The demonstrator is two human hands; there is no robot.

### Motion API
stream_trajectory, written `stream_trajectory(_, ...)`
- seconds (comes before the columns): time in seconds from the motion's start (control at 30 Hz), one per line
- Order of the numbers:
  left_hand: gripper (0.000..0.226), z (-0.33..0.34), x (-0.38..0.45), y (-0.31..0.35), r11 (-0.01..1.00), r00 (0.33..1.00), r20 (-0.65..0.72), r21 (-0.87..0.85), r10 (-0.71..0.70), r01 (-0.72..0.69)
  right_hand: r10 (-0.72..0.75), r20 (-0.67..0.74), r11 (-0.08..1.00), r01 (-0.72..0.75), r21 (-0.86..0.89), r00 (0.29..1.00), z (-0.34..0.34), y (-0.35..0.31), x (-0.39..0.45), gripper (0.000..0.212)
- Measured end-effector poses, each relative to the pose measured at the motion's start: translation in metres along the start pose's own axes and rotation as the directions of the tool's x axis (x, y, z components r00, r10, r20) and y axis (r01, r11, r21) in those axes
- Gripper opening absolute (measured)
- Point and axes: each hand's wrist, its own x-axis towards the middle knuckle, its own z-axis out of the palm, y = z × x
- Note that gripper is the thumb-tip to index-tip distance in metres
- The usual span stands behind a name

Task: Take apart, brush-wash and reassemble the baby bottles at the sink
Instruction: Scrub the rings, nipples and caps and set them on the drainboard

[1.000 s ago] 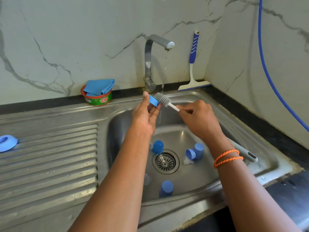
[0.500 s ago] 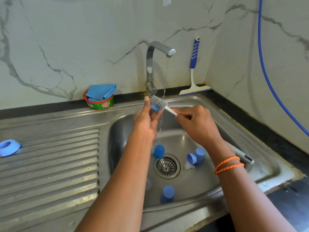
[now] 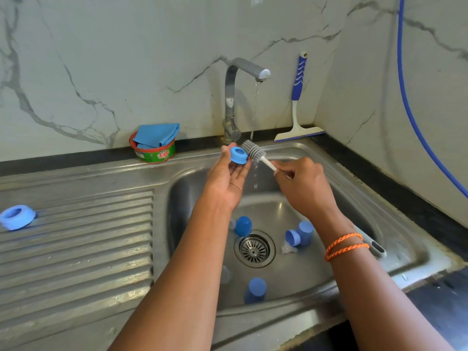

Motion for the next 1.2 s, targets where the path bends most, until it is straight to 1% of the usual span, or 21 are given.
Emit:
stream_trajectory(0.1,0.037,-0.002,0.003,0.0,0.998,0.999,-0.024,-0.045,0.035,-0.036,-0.007,0.029,1.0,0.007,0.004,1.0,-0.003,-0.004,-0.002,0.021)
stream_trajectory(0.23,0.03,-0.001,0.003,0.0,0.998,0.997,-0.04,-0.016,0.059,-0.06,-0.04,0.017,0.999,0.039,0.033,0.999,-0.005,-0.006,-0.002,0.024)
stream_trajectory(0.37,0.041,0.002,-0.002,-0.005,1.0,1.0,-0.021,-0.007,-0.001,0.001,-0.105,-0.016,0.993,0.105,0.046,0.994,0.008,-0.009,-0.003,0.019)
stream_trajectory(0.47,0.041,0.002,-0.005,-0.007,0.997,0.998,0.03,0.051,-0.057,0.056,-0.045,-0.052,0.999,0.045,0.003,0.998,0.013,-0.003,0.0,0.022)
stream_trajectory(0.57,0.034,0.002,-0.006,-0.007,0.993,0.997,0.034,0.098,-0.069,0.065,0.021,-0.05,0.999,-0.02,0.027,0.999,0.011,0.001,0.002,0.022)
stream_trajectory(0.67,0.031,0.002,-0.006,-0.007,0.989,0.999,0.002,0.139,-0.042,0.041,0.002,-0.031,0.999,-0.001,0.033,1.0,0.011,-0.002,0.0,0.021)
stream_trajectory(0.73,0.03,0.003,-0.007,-0.006,0.993,0.999,-0.006,0.114,-0.039,0.039,-0.054,-0.016,0.996,0.055,0.063,0.998,0.01,-0.006,-0.002,0.022)
stream_trajectory(0.8,0.03,0.003,-0.007,-0.006,0.998,0.999,-0.011,0.056,-0.031,0.031,-0.099,0.004,0.99,0.098,0.106,0.995,0.008,-0.011,-0.003,0.029)
stream_trajectory(0.87,0.037,0.002,-0.006,-0.003,1.0,1.0,-0.015,-0.023,-0.021,0.02,-0.112,0.05,0.988,0.105,0.115,0.992,0.007,-0.011,-0.003,0.035)
stream_trajectory(0.93,0.045,0.0,-0.003,0.001,0.997,1.0,-0.01,-0.079,-0.011,0.01,-0.084,0.114,0.995,0.079,0.054,0.99,0.008,-0.009,-0.004,0.035)
stream_trajectory(1.0,0.044,-0.001,-0.003,0.004,0.998,1.0,-0.006,-0.057,-0.007,0.007,-0.057,0.114,0.996,0.064,-0.055,0.992,0.008,-0.009,-0.005,0.036)
stream_trajectory(1.1,0.04,0.0,-0.004,0.001,0.994,1.0,-0.005,0.101,-0.03,0.03,-0.08,0.004,0.969,0.078,-0.233,0.997,-0.001,-0.018,-0.01,0.036)
stream_trajectory(1.2,0.041,-0.001,-0.002,0.0,0.982,0.999,-0.036,0.186,-0.03,0.036,-0.128,-0.082,0.949,0.099,-0.299,0.988,-0.008,-0.024,-0.015,0.033)
